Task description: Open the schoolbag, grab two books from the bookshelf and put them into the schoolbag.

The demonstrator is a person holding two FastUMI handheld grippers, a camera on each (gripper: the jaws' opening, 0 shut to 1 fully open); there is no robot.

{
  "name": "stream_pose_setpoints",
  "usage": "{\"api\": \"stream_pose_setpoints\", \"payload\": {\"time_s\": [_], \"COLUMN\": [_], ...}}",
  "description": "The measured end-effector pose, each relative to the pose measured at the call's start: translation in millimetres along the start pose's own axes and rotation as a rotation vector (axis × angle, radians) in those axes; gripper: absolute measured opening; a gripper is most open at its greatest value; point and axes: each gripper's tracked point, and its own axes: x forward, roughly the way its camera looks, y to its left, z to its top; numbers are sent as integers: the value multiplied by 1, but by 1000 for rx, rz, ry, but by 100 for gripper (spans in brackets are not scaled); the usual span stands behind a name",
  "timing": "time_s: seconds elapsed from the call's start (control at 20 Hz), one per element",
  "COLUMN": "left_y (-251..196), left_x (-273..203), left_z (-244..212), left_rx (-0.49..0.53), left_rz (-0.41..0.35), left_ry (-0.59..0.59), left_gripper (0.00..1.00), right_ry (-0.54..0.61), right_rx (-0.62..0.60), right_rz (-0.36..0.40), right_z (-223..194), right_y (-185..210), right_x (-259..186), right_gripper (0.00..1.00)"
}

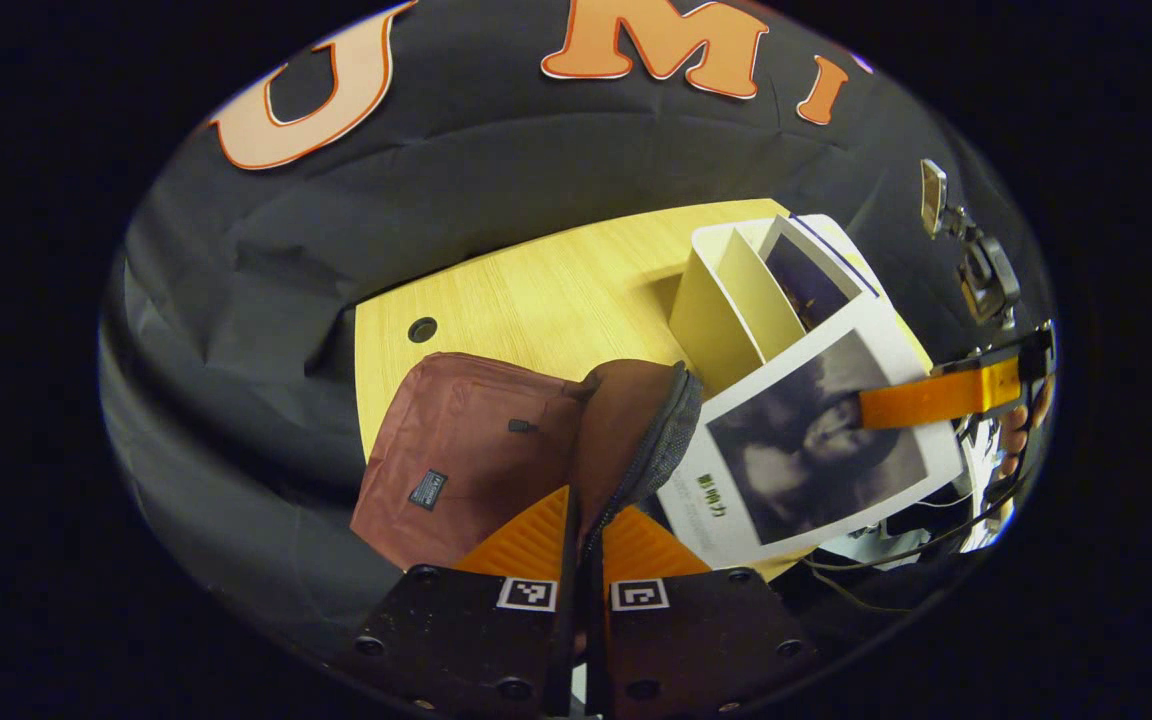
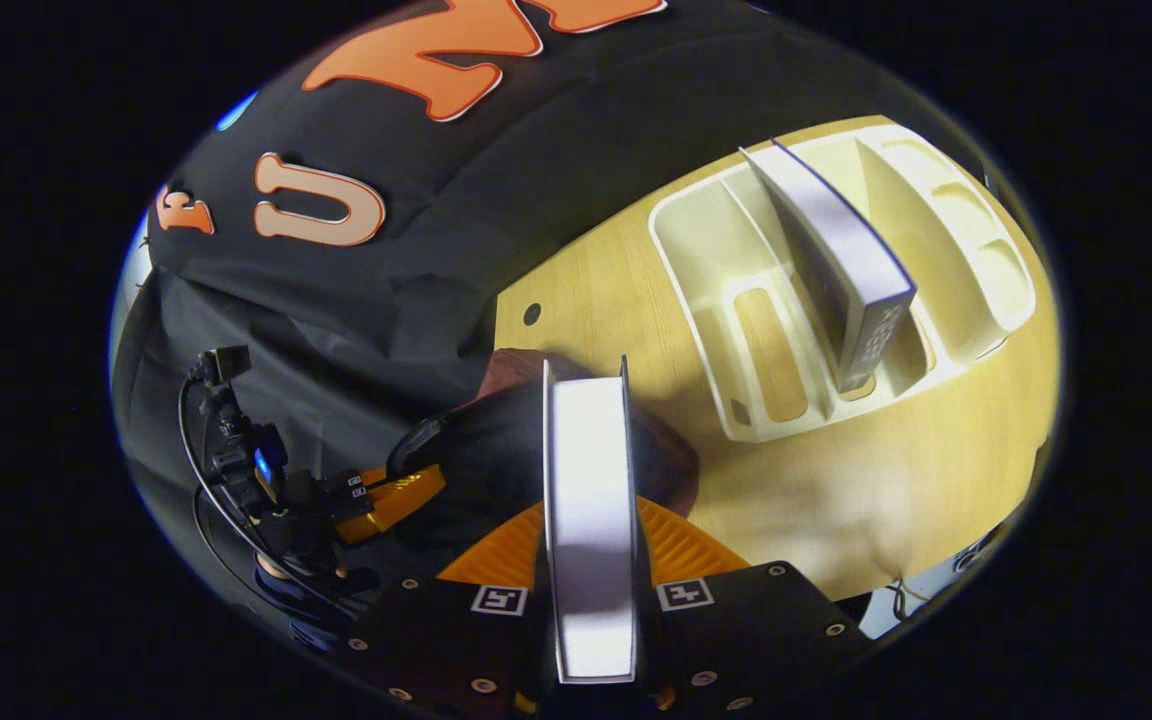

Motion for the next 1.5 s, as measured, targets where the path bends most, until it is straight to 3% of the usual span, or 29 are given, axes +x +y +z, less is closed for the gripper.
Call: {"api": "stream_pose_setpoints", "payload": {"time_s": [0.3,0.95,1.0,1.05,1.15,1.3,1.4,1.45,1.5], "left_y": [-11,-46,-46,-44,-45,-41,-39,-39,-38], "left_x": [-5,-6,-11,-7,-4,-1,-1,-3,-2], "left_z": [-3,-3,-4,-2,-6,-7,-8,-8,-7], "left_rx": [-1,-9,-15,-12,-18,-24,-40,-45,-46], "left_rz": [-16,-119,-118,-111,-114,-103,-104,-102,-100], "left_ry": [-1,-36,-39,-41,-37,-37,-39,-42,-44], "left_gripper": [6,6,6,6,6,6,6,6,6], "right_ry": [-68,-111,-118,-120,-83,-77,-79,-80,-83], "right_rx": [127,195,203,213,212,190,170,139,104], "right_rz": [125,153,161,168,185,142,95,61,18], "right_z": [-7,-41,-42,-42,-50,-53,-52,-51,-51], "right_y": [13,17,20,23,29,24,12,2,-10], "right_x": [53,158,164,169,181,186,178,173,165], "right_gripper": [32,33,43,32,32,38,49,64,69]}}
